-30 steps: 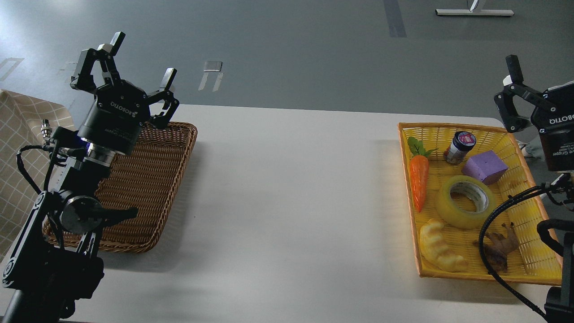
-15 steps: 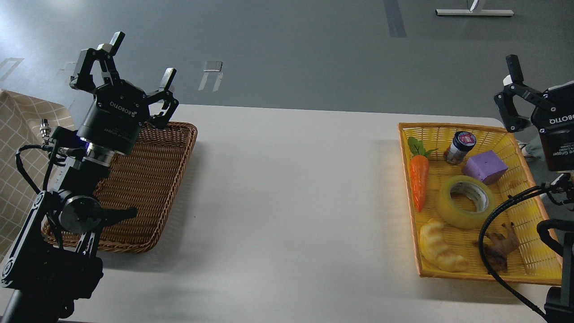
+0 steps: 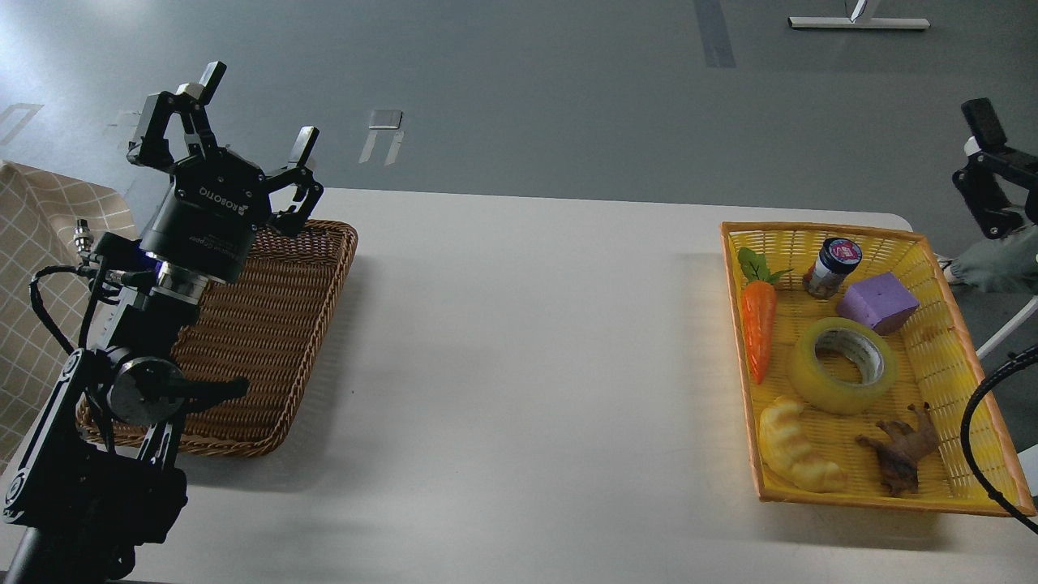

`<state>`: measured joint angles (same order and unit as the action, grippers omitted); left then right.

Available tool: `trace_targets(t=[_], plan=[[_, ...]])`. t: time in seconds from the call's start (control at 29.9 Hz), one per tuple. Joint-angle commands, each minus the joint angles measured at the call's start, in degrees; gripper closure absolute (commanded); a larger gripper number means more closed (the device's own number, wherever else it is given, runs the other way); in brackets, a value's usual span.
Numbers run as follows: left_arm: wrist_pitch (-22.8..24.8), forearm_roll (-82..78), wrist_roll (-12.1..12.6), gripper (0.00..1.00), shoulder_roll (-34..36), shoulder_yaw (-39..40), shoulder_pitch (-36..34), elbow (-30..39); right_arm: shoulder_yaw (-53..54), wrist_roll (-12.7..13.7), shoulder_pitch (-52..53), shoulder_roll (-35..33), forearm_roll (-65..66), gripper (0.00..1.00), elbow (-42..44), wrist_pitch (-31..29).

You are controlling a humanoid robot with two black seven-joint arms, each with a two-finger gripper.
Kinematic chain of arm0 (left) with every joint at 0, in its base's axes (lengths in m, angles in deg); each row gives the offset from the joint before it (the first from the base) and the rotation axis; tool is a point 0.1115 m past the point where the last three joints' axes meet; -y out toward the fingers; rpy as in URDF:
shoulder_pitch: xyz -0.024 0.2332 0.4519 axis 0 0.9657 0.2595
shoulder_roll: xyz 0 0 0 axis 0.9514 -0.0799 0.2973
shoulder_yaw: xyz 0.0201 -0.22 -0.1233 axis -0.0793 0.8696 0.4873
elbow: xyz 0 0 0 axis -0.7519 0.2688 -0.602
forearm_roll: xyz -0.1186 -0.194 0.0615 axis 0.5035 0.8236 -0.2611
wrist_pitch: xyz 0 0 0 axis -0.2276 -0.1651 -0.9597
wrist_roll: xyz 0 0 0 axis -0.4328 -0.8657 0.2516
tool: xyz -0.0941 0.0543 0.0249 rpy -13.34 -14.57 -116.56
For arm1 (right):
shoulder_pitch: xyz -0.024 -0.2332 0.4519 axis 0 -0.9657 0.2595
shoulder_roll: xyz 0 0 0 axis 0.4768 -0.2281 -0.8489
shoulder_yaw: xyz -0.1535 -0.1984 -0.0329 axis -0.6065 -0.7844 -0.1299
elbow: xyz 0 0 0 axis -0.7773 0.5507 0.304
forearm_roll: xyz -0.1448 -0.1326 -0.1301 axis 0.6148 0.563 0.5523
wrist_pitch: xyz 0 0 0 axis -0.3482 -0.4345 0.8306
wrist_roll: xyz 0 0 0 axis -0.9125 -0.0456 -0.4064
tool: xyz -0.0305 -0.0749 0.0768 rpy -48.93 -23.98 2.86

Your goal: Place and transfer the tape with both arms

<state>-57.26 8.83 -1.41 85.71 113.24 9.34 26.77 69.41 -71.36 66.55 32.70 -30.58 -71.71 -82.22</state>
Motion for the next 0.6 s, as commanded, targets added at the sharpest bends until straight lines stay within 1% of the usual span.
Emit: trace_targets(t=[0.0,0.03,0.07,0.1,0.17,0.2,0.27,0.33,0.37,0.4,0.47,0.5,0.57], plan=[[0.0,0.0,-0.1,0.00,0.0,0.0,0.1,-0.3,7.5,-0.5,2.3,-2.2,0.0,0.00,0.0,0.0],[0.0,0.0,-0.1,0.00,0.0,0.0,0.1,-0.4,8.6,-0.9,3.1,-2.6,0.0,0.00,0.0,0.0],[0.0,0.0,-0.1,0.00,0.0,0.0,0.0,-0.4,10.1,-1.9,4.5,-2.7,0.0,0.00,0.0,0.0],[0.0,0.0,-0.2,0.00,0.0,0.0,0.1,-0.4,10.2,-3.7,4.7,-2.0,0.0,0.00,0.0,0.0],[0.0,0.0,-0.1,0.00,0.0,0.0,0.1,-0.4,10.2,-5.7,4.7,-0.4,0.0,0.00,0.0,0.0],[0.0,0.0,-0.2,0.00,0.0,0.1,0.1,-0.4,10.2,-7.4,5.1,2.3,0.0,0.00,0.0,0.0],[0.0,0.0,-0.2,0.00,0.0,0.3,0.1,-0.4,10.6,-7.9,5.0,4.7,0.0,0.00,-0.2,0.0],[0.0,0.0,-0.2,0.00,0.1,0.6,0.1,-0.4,12.0,-7.2,4.8,3.3,0.0,0.00,-0.3,0.0],[0.0,0.0,-0.2,0.00,0.2,0.6,0.1,-0.4,13.5,-6.2,4.7,0.9,0.0,0.00,-0.2,0.0],[0.0,0.0,-0.2,0.00,0.2,0.6,0.1,-0.4,13.5,-6.2,4.7,0.9,0.0,0.00,-0.2,0.0],[0.0,0.0,-0.2,0.00,0.2,0.6,0.1,-0.4,13.9,-2.8,3.4,-4.2,0.0,0.00,-0.1,0.0],[0.0,0.0,-0.2,0.00,0.2,0.6,0.0,-0.4,14.0,-1.9,2.8,-5.2,0.0,0.00,-0.1,0.0],[0.0,-0.1,-0.2,0.00,-0.2,0.6,0.1,-0.4,13.7,0.8,0.8,-8.2,1.9,0.00,0.1,0.0]])
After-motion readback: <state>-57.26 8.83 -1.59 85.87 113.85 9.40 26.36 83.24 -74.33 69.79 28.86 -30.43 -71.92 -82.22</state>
